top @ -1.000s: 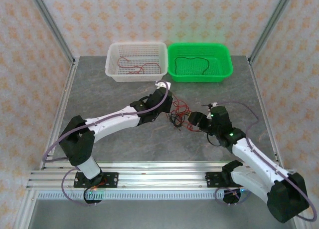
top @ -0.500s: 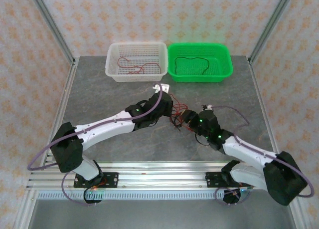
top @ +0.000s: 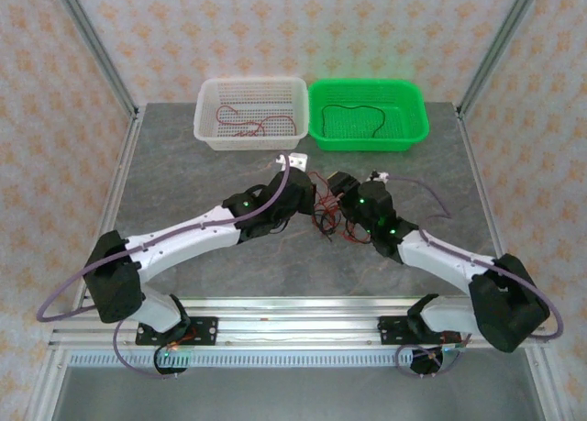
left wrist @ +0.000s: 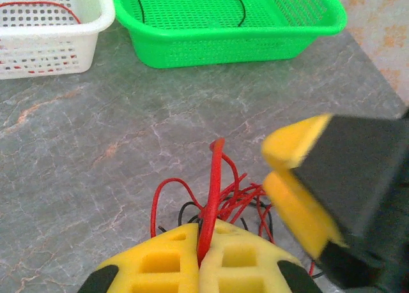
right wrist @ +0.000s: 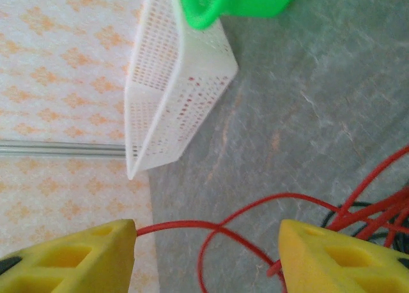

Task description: Untangle the cables

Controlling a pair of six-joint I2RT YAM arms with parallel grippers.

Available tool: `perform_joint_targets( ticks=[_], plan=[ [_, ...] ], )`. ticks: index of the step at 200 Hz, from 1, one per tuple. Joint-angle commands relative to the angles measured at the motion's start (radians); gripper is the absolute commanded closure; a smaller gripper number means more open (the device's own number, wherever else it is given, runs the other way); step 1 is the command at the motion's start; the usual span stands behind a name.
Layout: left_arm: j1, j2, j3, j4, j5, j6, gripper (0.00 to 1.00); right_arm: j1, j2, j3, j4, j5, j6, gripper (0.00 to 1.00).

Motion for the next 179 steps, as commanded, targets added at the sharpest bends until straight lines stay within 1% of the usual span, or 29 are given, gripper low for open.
perform_joint_targets(
  ticks=[1, 17, 35, 51, 56, 70, 102, 126, 136, 164, 179],
  plan=[
    [-0.006, -0.042, -0.017, -0.018, -0.014, -0.014, 1.0, 0.006, 0.025, 0.001, 0.049, -0.05, 0.137, 0.41],
    [-0.005, -0.051, -0.02, -0.019, -0.018, -0.014, 1.0, 0.006, 0.004, -0.029, 0.045, -0.05, 0.198, 0.41],
    [-0.007, -0.052, -0.02, -0.019, -0.02, -0.015, 1.0, 0.008, -0.046, -0.067, 0.014, -0.012, 0.254, 0.41],
    [-0.007, -0.053, -0.019, -0.02, -0.019, -0.016, 1.0, 0.008, -0.071, -0.09, -0.02, 0.022, 0.276, 0.41],
    [-0.007, -0.052, -0.019, -0.021, -0.018, -0.016, 1.0, 0.008, -0.102, -0.094, -0.031, 0.03, 0.28, 0.41],
    [-0.008, -0.054, -0.016, -0.022, -0.019, -0.016, 1.0, 0.008, -0.113, -0.098, -0.044, 0.038, 0.286, 0.41],
    [-0.015, -0.064, -0.009, -0.028, -0.027, -0.016, 1.0, 0.009, -0.095, -0.121, -0.014, 0.028, 0.324, 0.41],
    [-0.017, -0.077, -0.006, -0.03, -0.031, -0.015, 1.0, 0.009, -0.081, -0.117, 0.005, 0.042, 0.324, 0.42],
    [-0.019, -0.084, -0.005, -0.032, -0.03, -0.016, 1.0, 0.009, -0.043, -0.115, 0.021, 0.041, 0.324, 0.43],
    [-0.023, -0.102, 0.003, -0.038, -0.031, -0.016, 1.0, 0.009, 0.026, -0.102, 0.073, 0.034, 0.335, 0.51],
    [-0.025, -0.112, 0.005, -0.043, -0.032, -0.016, 1.0, 0.01, 0.068, -0.079, 0.089, 0.03, 0.329, 0.53]
  ],
)
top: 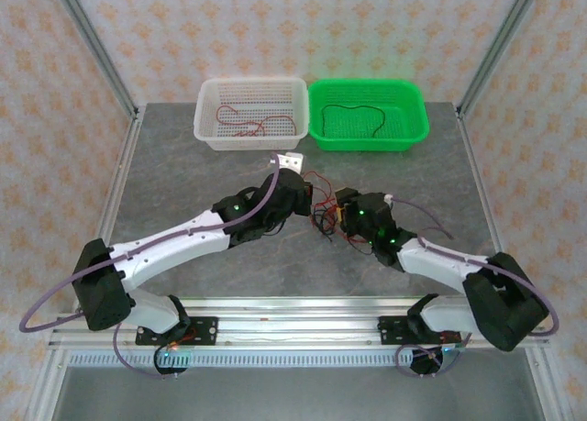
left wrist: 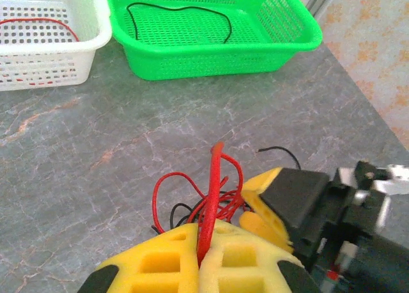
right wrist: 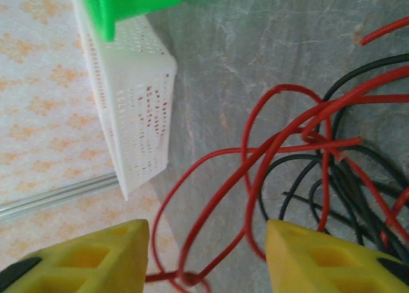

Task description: Untangle the cables

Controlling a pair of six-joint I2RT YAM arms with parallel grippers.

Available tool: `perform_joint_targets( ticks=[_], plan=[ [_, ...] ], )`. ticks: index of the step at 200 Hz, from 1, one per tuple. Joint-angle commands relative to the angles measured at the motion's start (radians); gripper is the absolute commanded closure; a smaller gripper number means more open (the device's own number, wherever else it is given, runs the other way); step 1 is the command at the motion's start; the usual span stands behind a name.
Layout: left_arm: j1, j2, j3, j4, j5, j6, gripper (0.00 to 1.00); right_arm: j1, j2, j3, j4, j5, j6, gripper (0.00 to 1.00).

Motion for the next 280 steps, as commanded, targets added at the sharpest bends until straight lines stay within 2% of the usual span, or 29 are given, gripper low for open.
perform_joint_targets(
  ticks=[1, 23, 64, 93, 123, 177, 280],
  plan=[
    [-0.008, -0.037, 0.017, -0.03, -0.029, -0.017, 1.0, 0.006, 0.054, 0.035, 0.061, 0.023, 0.008, 0.53],
    [-0.011, -0.053, 0.012, -0.03, -0.029, -0.02, 1.0, 0.005, 0.107, 0.072, 0.07, 0.014, -0.014, 0.58],
    [-0.016, -0.09, 0.019, -0.041, -0.045, -0.019, 1.0, 0.005, 0.148, 0.05, 0.089, 0.008, 0.0, 0.79],
    [-0.017, -0.124, 0.04, -0.054, -0.051, -0.014, 1.0, 0.005, 0.157, 0.018, 0.101, 0.024, 0.003, 0.87],
    [-0.019, -0.159, 0.043, -0.053, -0.054, -0.014, 1.0, 0.005, 0.161, 0.02, 0.093, 0.035, -0.016, 1.0],
    [-0.018, -0.192, 0.125, -0.096, -0.1, 0.023, 1.0, 0.005, 0.189, -0.026, 0.083, 0.059, -0.038, 1.0],
    [-0.018, -0.216, 0.285, -0.173, -0.251, 0.111, 1.0, 0.005, 0.191, -0.061, -0.083, 0.243, -0.185, 1.0]
  ],
)
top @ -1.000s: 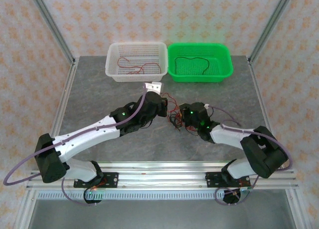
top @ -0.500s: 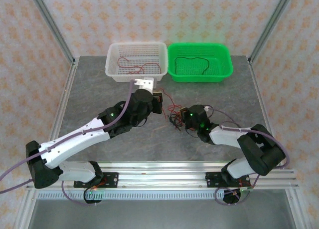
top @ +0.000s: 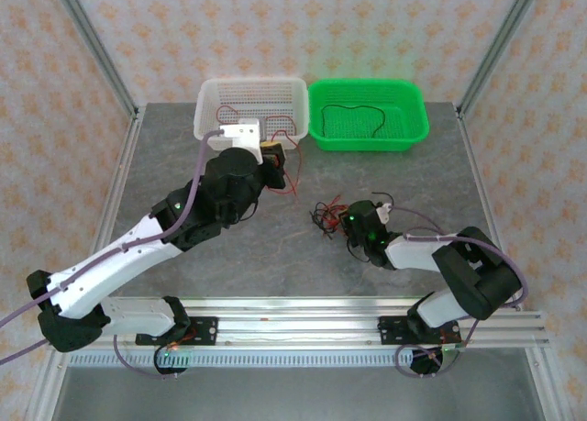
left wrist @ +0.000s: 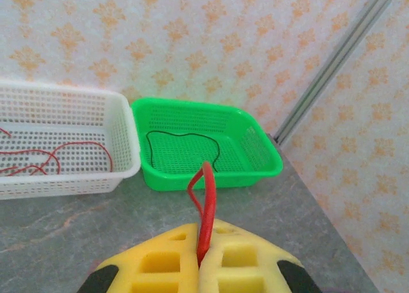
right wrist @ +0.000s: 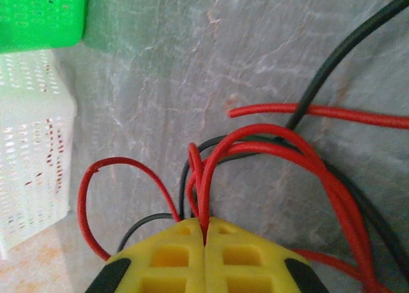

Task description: Untangle the cables

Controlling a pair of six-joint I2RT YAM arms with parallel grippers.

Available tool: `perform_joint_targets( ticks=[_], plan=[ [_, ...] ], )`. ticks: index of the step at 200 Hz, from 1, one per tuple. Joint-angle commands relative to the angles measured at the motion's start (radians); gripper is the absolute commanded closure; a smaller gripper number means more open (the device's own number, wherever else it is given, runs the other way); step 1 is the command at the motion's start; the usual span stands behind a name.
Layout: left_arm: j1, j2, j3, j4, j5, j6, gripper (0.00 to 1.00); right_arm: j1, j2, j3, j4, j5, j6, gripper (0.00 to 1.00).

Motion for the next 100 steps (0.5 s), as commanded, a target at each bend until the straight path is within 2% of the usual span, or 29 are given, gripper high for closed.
perform_joint_targets(
  ticks=[1, 52, 88, 100],
  plan=[
    [-0.007, -0.013, 0.057, -0.043, -0.072, 0.049, 1.0, 0.004, 0.003, -0.024, -0.097, 0.095, -0.053, 1.0],
    [0.013, 0.059, 0.186, -0.096, -0.213, 0.127, 1.0, 0.005, -0.004, -0.012, -0.126, 0.071, -0.144, 1.0],
    [0.137, 0.155, 0.295, -0.121, -0.141, 0.154, 1.0, 0.005, -0.093, 0.005, -0.189, 0.052, -0.271, 1.0],
    [0.183, 0.19, 0.328, -0.123, -0.109, 0.16, 1.0, 0.006, -0.137, 0.015, -0.209, 0.034, -0.341, 0.97]
  ],
)
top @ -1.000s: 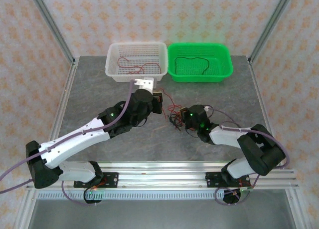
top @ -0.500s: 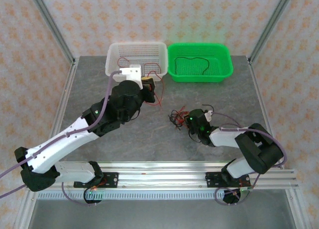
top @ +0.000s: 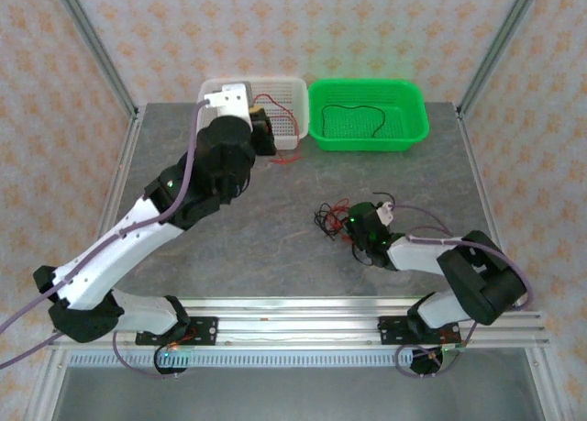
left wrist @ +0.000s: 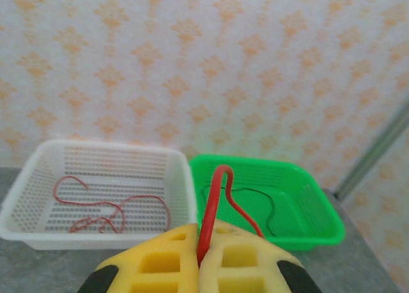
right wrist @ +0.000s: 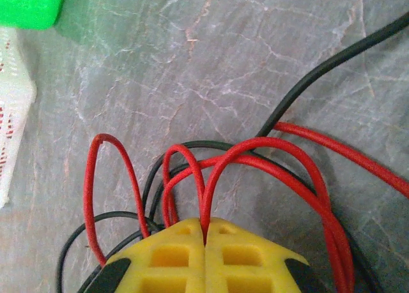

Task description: Untangle the cables

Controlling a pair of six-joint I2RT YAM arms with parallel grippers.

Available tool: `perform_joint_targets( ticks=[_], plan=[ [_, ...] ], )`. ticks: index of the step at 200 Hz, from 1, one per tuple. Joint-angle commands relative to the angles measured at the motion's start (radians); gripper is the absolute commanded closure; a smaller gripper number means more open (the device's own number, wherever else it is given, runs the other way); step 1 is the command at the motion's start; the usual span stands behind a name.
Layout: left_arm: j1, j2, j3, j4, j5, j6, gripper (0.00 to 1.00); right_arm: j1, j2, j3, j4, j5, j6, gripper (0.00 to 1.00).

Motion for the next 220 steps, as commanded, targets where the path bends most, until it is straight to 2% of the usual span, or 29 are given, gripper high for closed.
perform_joint_targets(
  ticks=[1, 54, 93, 145, 220],
  plan=[
    [0.076, 0.059, 0.066, -0.044, 0.037, 0.043, 1.0, 0.005, -0.085, 0.019, -0.094, 0.004, -0.163, 0.97],
    [0.257, 0.207, 0.181, 0.013, 0.146, 0.08, 1.0, 0.005, -0.311, 0.107, -0.269, -0.129, -0.442, 0.45],
    [0.385, 0.34, 0.279, 0.065, 0.23, 0.093, 1.0, 0.005, -0.433, 0.161, -0.393, -0.237, -0.528, 0.19],
    [0.504, 0.559, 0.4, 0.15, 0.272, 0.118, 1.0, 0.005, -0.553, 0.187, -0.5, -0.23, -0.545, 0.17],
    [0.597, 0.883, 0.498, 0.211, 0.368, 0.052, 1.0, 0.005, -0.539, 0.204, -0.538, -0.171, -0.549, 0.17]
  ],
)
